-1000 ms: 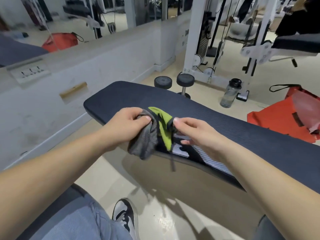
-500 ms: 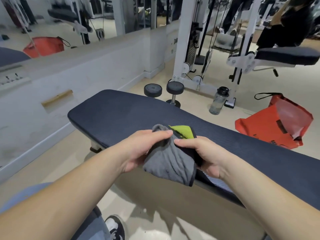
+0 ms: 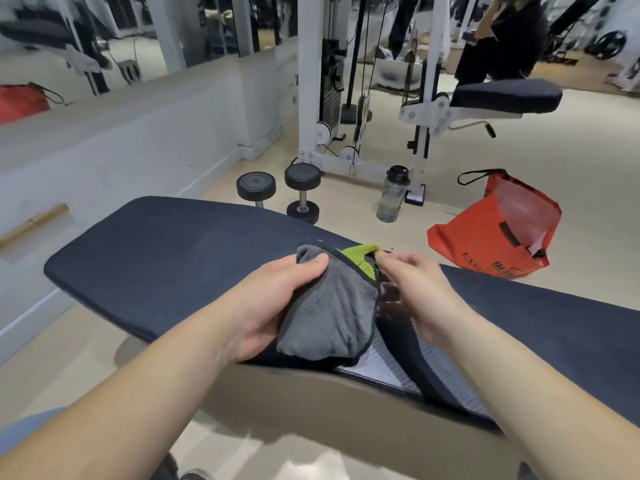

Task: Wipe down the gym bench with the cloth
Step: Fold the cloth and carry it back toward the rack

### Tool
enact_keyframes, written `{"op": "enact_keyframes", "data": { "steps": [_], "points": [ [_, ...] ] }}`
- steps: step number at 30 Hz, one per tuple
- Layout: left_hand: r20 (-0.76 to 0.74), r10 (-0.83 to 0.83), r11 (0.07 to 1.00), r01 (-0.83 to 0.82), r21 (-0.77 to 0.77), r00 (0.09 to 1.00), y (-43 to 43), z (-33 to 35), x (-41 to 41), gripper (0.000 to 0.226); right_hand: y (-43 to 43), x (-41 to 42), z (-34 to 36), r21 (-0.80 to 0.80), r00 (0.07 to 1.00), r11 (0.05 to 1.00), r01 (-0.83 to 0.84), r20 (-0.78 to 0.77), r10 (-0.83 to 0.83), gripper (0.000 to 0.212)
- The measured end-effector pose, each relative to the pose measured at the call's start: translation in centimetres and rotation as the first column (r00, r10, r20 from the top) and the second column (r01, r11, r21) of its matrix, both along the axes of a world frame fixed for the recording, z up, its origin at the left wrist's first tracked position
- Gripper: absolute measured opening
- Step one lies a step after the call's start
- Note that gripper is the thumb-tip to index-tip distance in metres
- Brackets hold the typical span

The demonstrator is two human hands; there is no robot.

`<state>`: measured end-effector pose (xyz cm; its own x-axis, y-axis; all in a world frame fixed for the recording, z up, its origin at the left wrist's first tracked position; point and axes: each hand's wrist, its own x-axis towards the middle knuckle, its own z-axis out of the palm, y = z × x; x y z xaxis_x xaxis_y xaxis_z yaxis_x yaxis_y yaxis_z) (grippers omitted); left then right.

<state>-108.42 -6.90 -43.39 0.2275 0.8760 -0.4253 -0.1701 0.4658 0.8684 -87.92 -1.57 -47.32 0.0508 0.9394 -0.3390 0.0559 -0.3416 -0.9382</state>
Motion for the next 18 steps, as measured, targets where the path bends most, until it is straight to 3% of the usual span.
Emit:
{"op": "enact_keyframes", "data": {
  "steps": [1, 3, 7, 11, 14, 18],
  "points": [
    [-0.005, -0.004, 1.000, 0.004, 0.023, 1.000, 0.2, -0.1, 0.1, 0.027, 0.0, 0.0, -0.1, 0.159, 0.989, 0.987, 0.038, 0.132, -0.059, 0.035],
    [-0.051, -0.038, 0.996, 0.042, 0.079, 0.998, 0.5, -0.2, 0.1, 0.031, -0.1, 0.1, 0.3, 0.358, 0.958, 0.927, -0.112, 0.286, 0.005, 0.041],
    [-0.188, -0.157, 0.965, 0.191, 0.179, 0.970, 0.3, 0.5, -0.4, 0.042, -0.5, 0.8, 1.6, 0.265, 0.844, 0.802, -0.535, 0.216, 0.491, 0.067],
    [-0.281, -0.078, 0.939, 0.165, 0.302, 0.957, 0.8, 0.1, -0.5, 0.037, -1.4, 1.3, 2.6, 0.158, 0.714, 0.704, -0.692, 0.293, 0.636, 0.053],
    [-0.274, -0.034, 0.941, 0.123, 0.315, 0.961, 1.6, -0.5, 0.1, 0.044, -1.7, 1.0, 1.8, 0.131, 0.761, 0.751, -0.647, 0.178, 0.624, 0.040],
    [-0.390, 0.164, 0.910, 0.014, 0.415, 0.906, 3.6, -2.0, 1.8, 0.046, -0.9, 0.9, 0.4, 0.026, 0.860, 0.872, -0.488, -0.153, 0.486, 0.033]
  ]
}}
